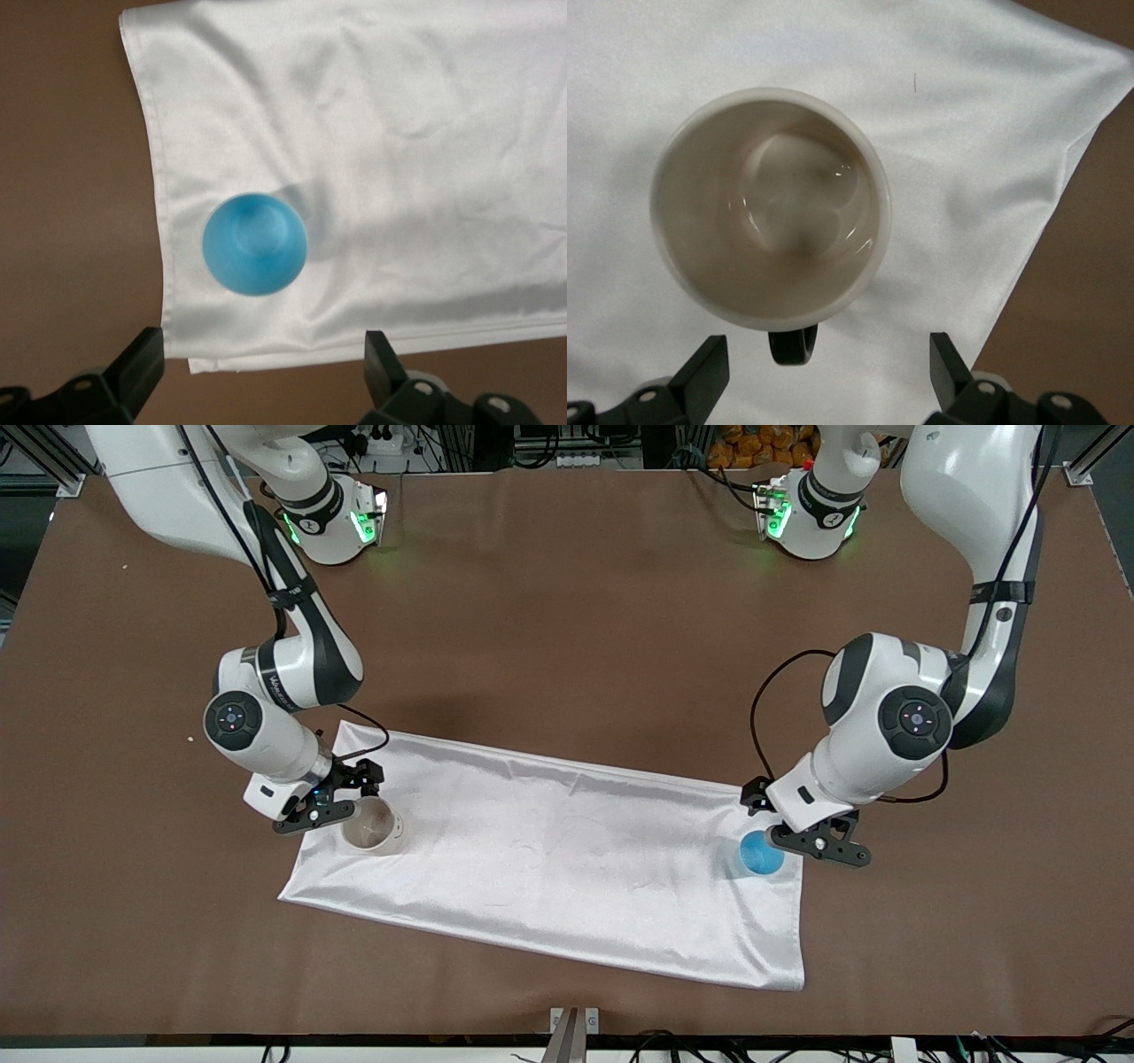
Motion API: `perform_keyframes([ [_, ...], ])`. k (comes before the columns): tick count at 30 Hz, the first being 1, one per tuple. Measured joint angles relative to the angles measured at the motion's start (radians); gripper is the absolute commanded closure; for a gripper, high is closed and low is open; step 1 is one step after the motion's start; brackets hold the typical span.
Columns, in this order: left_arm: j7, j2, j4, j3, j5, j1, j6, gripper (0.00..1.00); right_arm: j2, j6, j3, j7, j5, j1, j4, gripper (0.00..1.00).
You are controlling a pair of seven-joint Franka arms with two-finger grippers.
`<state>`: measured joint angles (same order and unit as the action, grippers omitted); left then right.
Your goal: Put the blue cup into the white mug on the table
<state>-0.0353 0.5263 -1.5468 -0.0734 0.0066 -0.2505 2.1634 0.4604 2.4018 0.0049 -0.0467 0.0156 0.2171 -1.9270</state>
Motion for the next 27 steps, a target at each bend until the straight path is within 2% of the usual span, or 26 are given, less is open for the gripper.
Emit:
perform_keyframes([
  [14,0.002,0.079,0.003,0.000,0.000,-0.023,0.123,0.00,0.048,0.112,0.000,0.000,0.000,0.024,-0.001,0.00],
  [15,0.004,0.083,0.004,0.000,0.000,-0.023,0.127,0.00,0.054,0.122,0.000,0.000,0.000,0.024,-0.001,0.03],
  [17,0.007,0.092,0.009,0.000,0.000,-0.023,0.131,0.00,0.063,0.138,0.000,0.000,0.000,0.025,-0.001,0.22],
  [18,0.009,0.096,0.012,0.000,0.000,-0.024,0.133,0.00,0.066,0.144,0.000,0.000,0.000,0.025,-0.001,0.40],
  [19,0.010,0.101,0.016,0.000,0.000,-0.024,0.134,0.00,0.068,0.148,0.000,0.000,0.000,0.025,-0.001,0.53],
  [23,0.017,0.122,0.027,0.000,0.000,-0.027,0.146,0.00,0.072,0.158,0.000,0.000,0.000,0.026,0.000,0.89],
  [25,0.021,0.133,0.029,0.000,0.000,-0.027,0.157,0.00,0.072,0.160,0.000,0.000,0.000,0.026,0.000,1.00],
  [27,0.028,0.146,0.029,0.000,0.000,-0.028,0.165,0.00,0.072,0.160,0.000,0.000,0.000,0.027,0.001,1.00],
])
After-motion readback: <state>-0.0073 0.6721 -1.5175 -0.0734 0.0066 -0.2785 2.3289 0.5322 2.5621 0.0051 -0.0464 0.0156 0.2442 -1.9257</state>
